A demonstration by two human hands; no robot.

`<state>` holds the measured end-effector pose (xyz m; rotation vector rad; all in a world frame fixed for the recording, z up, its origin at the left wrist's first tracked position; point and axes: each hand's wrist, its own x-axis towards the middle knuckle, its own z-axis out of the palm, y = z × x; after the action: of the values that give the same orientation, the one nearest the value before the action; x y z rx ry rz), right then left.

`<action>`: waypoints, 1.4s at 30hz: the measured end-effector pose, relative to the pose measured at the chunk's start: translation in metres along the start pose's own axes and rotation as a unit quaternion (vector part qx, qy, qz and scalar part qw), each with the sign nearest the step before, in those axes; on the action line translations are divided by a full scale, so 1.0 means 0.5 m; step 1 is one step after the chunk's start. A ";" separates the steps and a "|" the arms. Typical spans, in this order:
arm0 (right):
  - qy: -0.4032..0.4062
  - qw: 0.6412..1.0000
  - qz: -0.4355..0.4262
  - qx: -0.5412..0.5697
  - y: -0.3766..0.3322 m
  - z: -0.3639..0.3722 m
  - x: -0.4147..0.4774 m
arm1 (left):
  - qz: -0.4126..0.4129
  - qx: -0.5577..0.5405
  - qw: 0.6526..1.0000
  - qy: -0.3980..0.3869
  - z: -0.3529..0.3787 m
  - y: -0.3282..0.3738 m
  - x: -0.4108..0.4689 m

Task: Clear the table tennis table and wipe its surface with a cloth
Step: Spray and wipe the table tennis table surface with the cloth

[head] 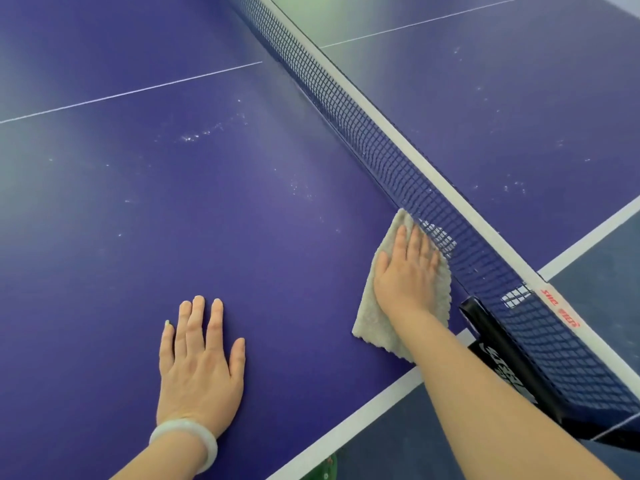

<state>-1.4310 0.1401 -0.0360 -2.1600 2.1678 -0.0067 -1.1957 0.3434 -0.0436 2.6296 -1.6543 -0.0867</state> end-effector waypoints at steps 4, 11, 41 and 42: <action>-0.032 0.994 -0.097 0.034 -0.115 0.006 0.007 | -0.002 0.004 1.000 -0.007 -0.002 0.002 0.001; -0.012 0.998 -0.057 0.003 -0.030 0.004 -0.004 | 0.001 0.005 1.000 -0.016 -0.006 0.003 0.003; -0.017 0.994 -0.109 0.012 -0.032 0.021 -0.021 | -0.011 -0.005 0.999 -0.047 -0.012 0.003 0.004; -0.012 0.997 -0.078 0.011 -0.036 0.020 -0.028 | -0.011 -0.004 0.999 -0.048 -0.012 0.002 0.003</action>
<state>-1.4122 0.1547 -0.0442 -2.2983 1.9707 -0.0141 -1.1955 0.3418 -0.0376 2.6785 -1.6487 -0.2221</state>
